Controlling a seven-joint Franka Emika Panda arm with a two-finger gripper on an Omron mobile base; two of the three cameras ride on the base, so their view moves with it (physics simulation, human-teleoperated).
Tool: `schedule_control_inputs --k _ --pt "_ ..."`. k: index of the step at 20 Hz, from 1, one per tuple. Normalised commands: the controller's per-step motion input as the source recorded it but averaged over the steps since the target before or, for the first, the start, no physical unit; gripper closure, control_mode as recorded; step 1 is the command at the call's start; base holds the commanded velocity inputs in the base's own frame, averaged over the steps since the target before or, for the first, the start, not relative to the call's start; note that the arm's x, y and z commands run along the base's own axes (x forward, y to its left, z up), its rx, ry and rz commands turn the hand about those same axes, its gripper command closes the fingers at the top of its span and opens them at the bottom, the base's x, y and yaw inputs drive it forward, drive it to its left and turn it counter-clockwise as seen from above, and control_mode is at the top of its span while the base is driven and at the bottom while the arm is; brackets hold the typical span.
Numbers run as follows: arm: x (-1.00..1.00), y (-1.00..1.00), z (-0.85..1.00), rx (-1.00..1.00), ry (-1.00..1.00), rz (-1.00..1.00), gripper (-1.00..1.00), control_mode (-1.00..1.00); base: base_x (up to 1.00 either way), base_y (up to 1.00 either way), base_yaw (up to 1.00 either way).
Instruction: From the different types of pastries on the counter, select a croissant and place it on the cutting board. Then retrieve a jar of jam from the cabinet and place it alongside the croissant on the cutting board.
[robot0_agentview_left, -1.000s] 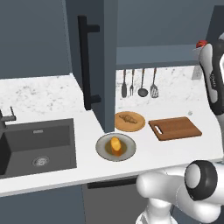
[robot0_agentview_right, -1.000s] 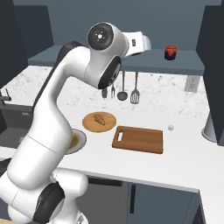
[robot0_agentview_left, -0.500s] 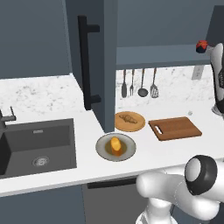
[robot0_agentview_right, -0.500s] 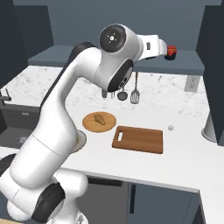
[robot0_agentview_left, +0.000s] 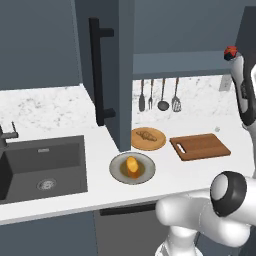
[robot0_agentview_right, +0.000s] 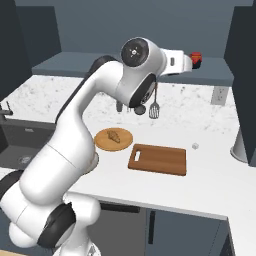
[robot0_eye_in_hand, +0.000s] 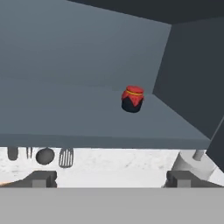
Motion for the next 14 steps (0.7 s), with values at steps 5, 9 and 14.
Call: schedule_control_inputs --k 5,9,14 --pt "0.44 -0.21 0.11 0.06 -0.01 -0.03 -1.00 -1.00 0.00 0.00 0.00" --pt "0.71 -0.46 0.28 0.14 0.11 0.00 -1.00 -1.00 0.00 0.00 0.00" --pt "0.11 -0.07 0.02 0.01 0.02 0.00 -1.00 -1.00 0.00 0.00 0.00"
